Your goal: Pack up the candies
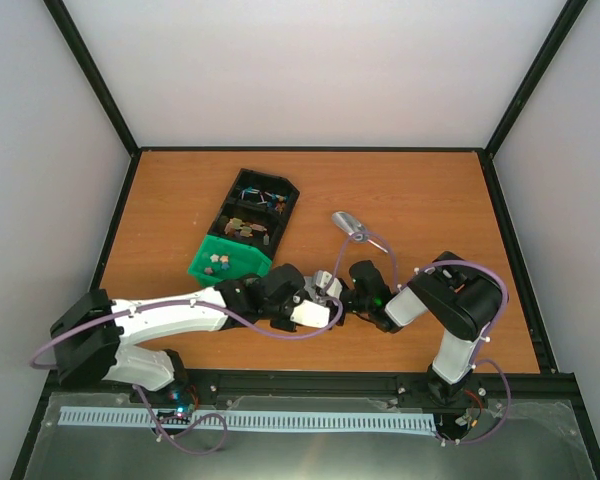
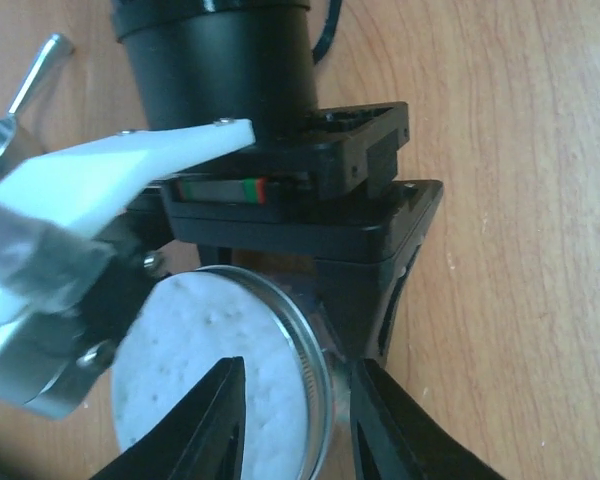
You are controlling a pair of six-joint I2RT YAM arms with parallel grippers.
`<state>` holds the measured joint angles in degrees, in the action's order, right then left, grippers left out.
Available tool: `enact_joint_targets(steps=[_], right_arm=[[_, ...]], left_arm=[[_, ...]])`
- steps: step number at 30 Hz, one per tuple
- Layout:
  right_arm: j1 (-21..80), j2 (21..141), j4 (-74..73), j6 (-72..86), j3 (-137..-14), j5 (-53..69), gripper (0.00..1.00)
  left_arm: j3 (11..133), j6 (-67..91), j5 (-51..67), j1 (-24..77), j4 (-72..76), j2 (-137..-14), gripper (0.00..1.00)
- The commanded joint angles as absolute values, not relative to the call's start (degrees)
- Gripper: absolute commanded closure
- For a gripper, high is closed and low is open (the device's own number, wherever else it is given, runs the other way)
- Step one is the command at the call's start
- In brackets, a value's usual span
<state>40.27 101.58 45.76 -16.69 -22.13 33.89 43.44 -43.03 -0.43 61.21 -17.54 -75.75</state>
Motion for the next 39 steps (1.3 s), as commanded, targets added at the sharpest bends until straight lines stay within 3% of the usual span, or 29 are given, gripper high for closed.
enact_joint_targets(steps=[1, 20, 39], right_arm=[[40.87, 102.57, 44.48, -16.65, -22.55, 33.66, 0.58], [40.87, 102.48, 43.44, -17.30, -22.81, 34.77, 0.65], [40.87, 102.31, 43.63, -17.43, -22.58, 35.44, 0.66]], left_arm=[[45.78, -40.81, -1.69, 62.49, -16.20, -78.49, 0.68], [36.47, -41.18, -8.17, 58.98, -14.75, -75.67, 0.85], [33.50, -47.95, -6.15, 47.57, -13.83, -72.75, 0.88]])
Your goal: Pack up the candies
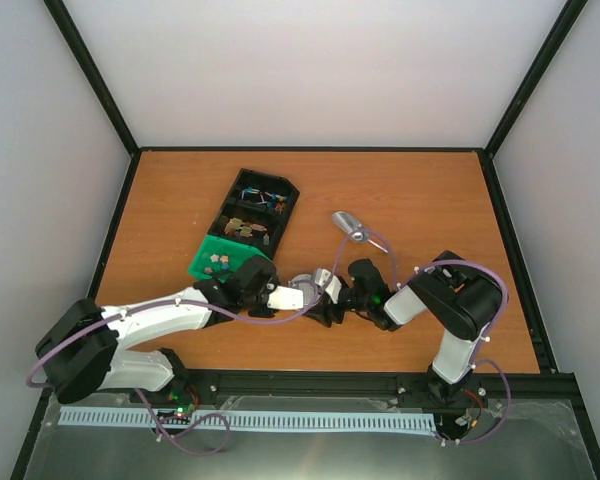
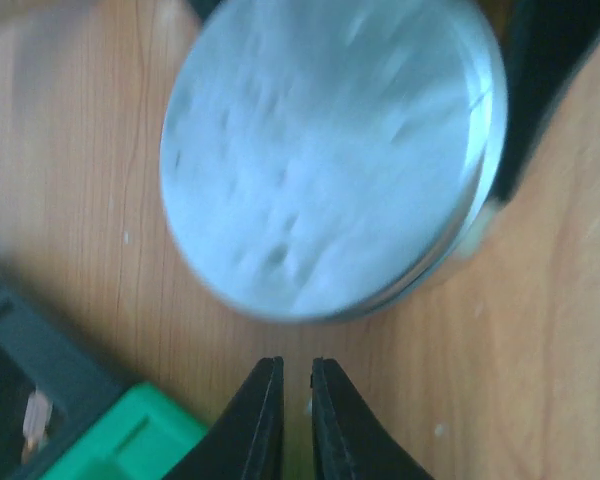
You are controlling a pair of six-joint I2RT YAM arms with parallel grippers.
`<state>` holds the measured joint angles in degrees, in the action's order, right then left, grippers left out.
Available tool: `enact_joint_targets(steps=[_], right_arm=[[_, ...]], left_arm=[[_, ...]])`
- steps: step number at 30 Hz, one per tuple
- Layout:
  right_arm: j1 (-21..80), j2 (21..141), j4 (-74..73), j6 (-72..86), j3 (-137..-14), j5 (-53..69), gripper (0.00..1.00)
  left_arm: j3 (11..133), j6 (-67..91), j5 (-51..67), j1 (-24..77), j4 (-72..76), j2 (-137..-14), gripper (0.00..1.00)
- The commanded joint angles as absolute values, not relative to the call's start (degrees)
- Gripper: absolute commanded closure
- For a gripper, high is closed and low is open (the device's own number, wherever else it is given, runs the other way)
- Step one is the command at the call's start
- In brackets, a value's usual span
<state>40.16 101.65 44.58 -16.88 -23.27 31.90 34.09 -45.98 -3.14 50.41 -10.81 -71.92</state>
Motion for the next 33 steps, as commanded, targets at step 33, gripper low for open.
enact_joint_targets(steps=[33], right_arm=[[40.89, 102.99, 42.63, -17.49, -23.28, 35.99, 0.67]], left_arm=[[39.55, -42.62, 3.04, 61.26, -7.56, -74.86, 0.68]])
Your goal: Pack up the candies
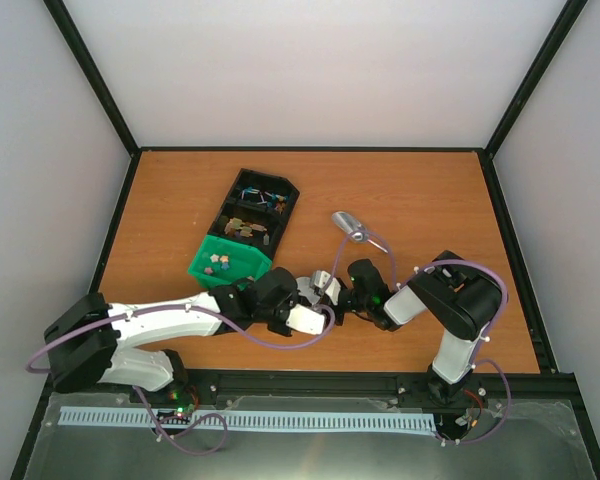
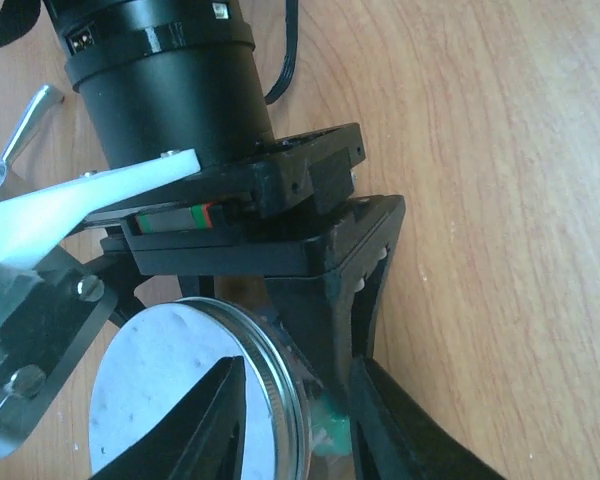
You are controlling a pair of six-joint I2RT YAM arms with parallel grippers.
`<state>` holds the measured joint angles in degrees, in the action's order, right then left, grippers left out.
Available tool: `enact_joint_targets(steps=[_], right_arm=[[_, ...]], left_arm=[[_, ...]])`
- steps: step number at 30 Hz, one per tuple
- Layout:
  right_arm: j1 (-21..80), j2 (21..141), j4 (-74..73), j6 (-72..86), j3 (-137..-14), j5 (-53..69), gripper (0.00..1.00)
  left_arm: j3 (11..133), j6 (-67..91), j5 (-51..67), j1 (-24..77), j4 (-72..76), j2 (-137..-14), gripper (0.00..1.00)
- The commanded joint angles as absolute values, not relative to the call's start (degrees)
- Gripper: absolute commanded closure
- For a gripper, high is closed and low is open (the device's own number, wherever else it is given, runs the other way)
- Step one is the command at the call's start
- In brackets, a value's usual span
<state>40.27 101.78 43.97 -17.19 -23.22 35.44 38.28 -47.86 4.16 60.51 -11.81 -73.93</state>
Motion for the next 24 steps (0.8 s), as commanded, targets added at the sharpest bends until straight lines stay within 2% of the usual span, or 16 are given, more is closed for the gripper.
enact_joint_targets(steps=[1, 7, 12, 16, 24], right_arm=[[40.87, 102.95, 42.65, -17.50, -23.20, 35.94, 0.67], [40.87, 102.95, 42.69, -17.56, -23.18, 36.12, 0.67], [40.91, 102.66, 42.58, -17.70, -23.06, 36.10, 0.68], [40.87, 102.80, 42.52, -17.75, -23.10, 36.46, 0.68], [40.94, 102.87, 42.32, -17.91, -23.11, 36.99, 0.70]], left_arm=[[39.31, -42.80, 2.24, 61.26, -7.33, -75.12, 0.69], [40.05, -40.42, -2.22, 61.26, -7.13, -78.72, 0.73], [37.62, -40.71, -4.34, 61.15, -7.36, -77.92, 0.76], [35.13, -40.72, -5.63, 60.12, -8.68, -76.02, 0.81], [31.52, -45.09, -6.43, 54.56, -9.78, -73.76, 0.86]])
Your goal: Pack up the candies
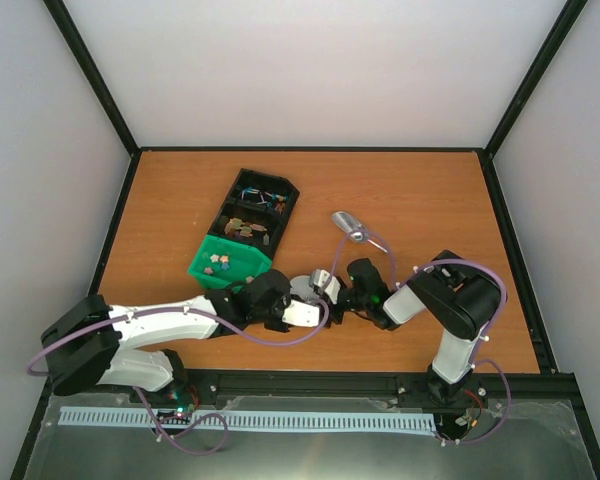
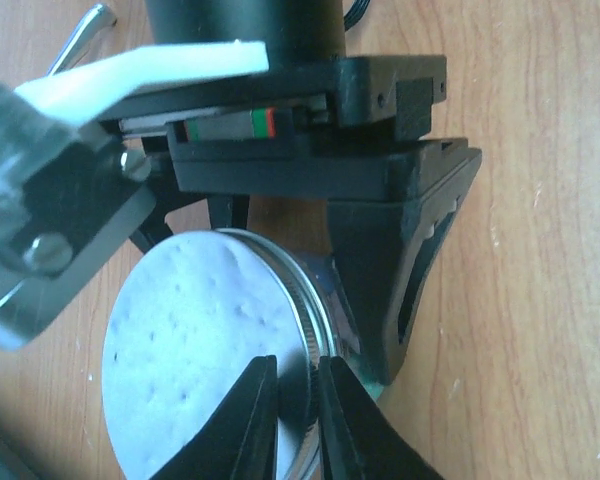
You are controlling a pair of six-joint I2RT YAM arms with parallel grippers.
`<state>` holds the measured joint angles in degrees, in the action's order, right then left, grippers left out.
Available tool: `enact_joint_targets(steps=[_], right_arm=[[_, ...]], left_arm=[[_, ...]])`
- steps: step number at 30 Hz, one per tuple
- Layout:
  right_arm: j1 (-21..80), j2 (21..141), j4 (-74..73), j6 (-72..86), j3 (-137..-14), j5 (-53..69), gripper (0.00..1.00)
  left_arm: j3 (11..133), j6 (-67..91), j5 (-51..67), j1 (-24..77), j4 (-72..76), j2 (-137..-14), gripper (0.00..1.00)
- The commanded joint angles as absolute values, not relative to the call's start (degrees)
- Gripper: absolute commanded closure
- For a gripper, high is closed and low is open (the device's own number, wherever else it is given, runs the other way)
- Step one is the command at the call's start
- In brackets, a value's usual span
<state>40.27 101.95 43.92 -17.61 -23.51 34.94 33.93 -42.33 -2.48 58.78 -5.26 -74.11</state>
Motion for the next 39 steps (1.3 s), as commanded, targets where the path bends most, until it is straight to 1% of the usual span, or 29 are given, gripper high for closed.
enact_joint_targets(steps=[1, 10, 13, 15, 18, 21, 23, 28, 33, 39], right_arm=[[40.96, 102.81, 42.25, -17.97, -23.06, 37.07, 0.70], [40.98, 102.82, 42.06, -17.95, -23.17, 37.01, 0.70], [40.96, 102.85, 42.12, -17.79, -23.13, 36.54, 0.70], [40.96, 102.96, 42.07, -17.57, -23.35, 36.05, 0.70], [40.96, 103.24, 42.15, -17.36, -23.47, 35.74, 0.70], [41.00, 103.45, 42.06, -17.23, -23.60, 35.77, 0.70], [40.96, 103.45, 42.05, -17.26, -23.66, 35.69, 0.70], [40.96, 103.28, 41.88, -17.29, -23.61, 35.55, 0.70], [40.96, 103.35, 41.75, -17.52, -23.65, 35.75, 0.70], [40.96, 102.93, 41.72, -17.79, -23.43, 36.15, 0.71]], left_arm=[[30.97, -45.84, -6.16, 53.79, -9.90, -73.39, 0.86], [28.66, -52.64, -4.14, 45.92, -10.32, -70.44, 0.86], [29.09, -53.41, 0.90, 45.61, -14.08, -64.59, 0.85], [29.79, -52.27, 5.28, 46.91, -16.05, -60.18, 0.82], [32.14, -48.98, 5.18, 52.75, -19.10, -58.08, 0.75], [34.37, -44.59, 3.34, 57.65, -17.61, -59.80, 0.69], [36.80, -41.81, 1.88, 59.14, -16.47, -63.61, 0.68], [40.72, -37.77, 0.23, 59.87, -13.07, -72.09, 0.67], [40.76, -39.50, -2.05, 61.02, -10.75, -76.63, 0.68], [37.04, -40.91, -6.04, 60.02, -10.20, -76.79, 0.78]])
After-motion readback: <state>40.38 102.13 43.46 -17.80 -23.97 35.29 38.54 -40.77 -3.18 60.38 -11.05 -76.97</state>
